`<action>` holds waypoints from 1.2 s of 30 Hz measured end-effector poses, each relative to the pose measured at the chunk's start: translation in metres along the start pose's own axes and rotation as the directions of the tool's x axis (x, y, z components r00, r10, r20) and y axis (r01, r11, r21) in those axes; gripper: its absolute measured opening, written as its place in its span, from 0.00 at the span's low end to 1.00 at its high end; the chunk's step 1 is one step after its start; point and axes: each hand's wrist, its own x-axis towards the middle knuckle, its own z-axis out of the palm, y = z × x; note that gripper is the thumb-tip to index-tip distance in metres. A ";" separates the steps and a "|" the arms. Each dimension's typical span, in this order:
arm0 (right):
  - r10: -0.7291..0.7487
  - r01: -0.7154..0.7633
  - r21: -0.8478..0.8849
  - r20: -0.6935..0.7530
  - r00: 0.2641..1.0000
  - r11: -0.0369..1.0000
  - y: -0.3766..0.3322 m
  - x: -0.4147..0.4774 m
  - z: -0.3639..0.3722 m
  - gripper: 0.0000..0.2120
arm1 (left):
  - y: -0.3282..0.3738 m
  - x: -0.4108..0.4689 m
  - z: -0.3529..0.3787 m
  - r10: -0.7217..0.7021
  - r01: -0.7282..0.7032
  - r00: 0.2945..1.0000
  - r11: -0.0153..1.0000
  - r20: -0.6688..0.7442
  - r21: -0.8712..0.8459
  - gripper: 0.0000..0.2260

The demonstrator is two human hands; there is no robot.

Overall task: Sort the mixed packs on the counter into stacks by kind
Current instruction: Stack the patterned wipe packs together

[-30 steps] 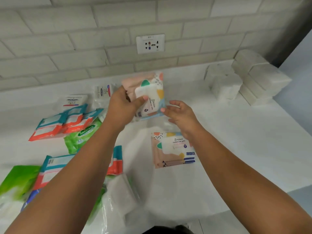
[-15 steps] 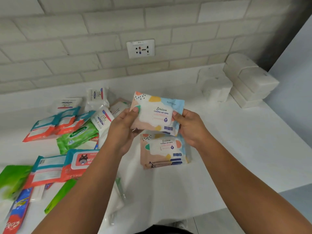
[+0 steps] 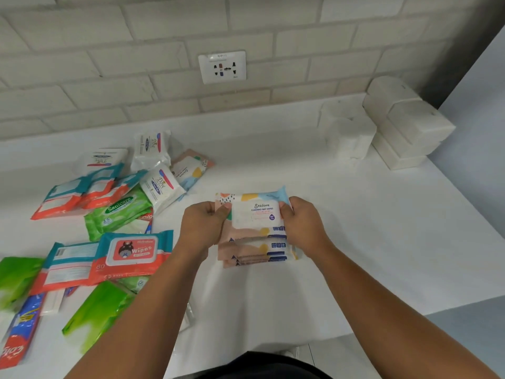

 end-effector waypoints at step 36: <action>-0.117 0.226 -0.355 0.305 0.945 0.907 -0.112 0.133 0.131 0.18 | 0.037 0.159 -0.064 0.346 -0.374 0.915 0.533 0.207 0.759 0.19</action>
